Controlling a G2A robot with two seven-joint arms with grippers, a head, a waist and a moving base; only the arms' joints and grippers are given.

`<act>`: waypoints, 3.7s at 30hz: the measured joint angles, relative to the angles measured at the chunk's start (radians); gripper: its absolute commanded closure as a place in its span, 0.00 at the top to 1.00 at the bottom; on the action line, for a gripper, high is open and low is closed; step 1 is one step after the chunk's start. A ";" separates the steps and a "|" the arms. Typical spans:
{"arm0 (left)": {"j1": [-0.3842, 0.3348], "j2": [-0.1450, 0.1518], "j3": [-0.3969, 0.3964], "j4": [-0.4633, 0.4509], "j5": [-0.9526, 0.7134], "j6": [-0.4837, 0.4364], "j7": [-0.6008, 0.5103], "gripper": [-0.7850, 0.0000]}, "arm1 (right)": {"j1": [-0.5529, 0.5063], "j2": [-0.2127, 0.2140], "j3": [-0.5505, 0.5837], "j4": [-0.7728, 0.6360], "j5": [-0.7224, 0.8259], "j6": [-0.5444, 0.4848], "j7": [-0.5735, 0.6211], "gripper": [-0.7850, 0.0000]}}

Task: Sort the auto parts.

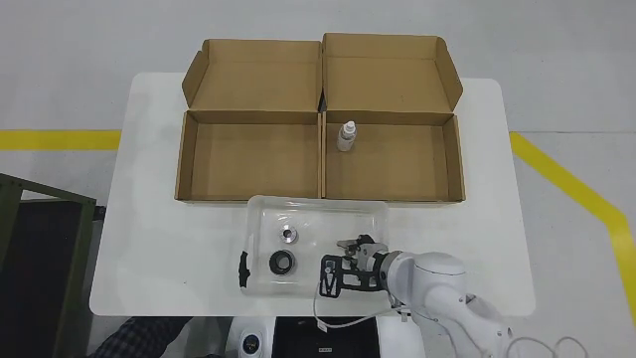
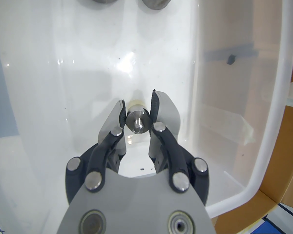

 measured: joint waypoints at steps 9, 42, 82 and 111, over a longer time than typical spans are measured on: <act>0.000 0.000 0.000 0.000 0.000 0.000 0.000 1.00 | -0.012 0.006 0.029 -0.013 0.061 -0.026 -0.068 0.00; 0.000 0.000 0.000 0.000 0.000 0.000 0.000 1.00 | -0.017 0.037 0.335 0.093 0.752 -0.096 -0.564 0.00; 0.000 0.000 0.000 0.000 0.000 0.000 0.000 1.00 | -0.006 0.064 0.496 0.115 1.092 -0.136 -0.584 0.00; 0.000 0.000 0.000 0.000 0.000 0.000 0.000 1.00 | 0.160 0.056 0.369 0.171 0.658 0.064 -0.388 0.00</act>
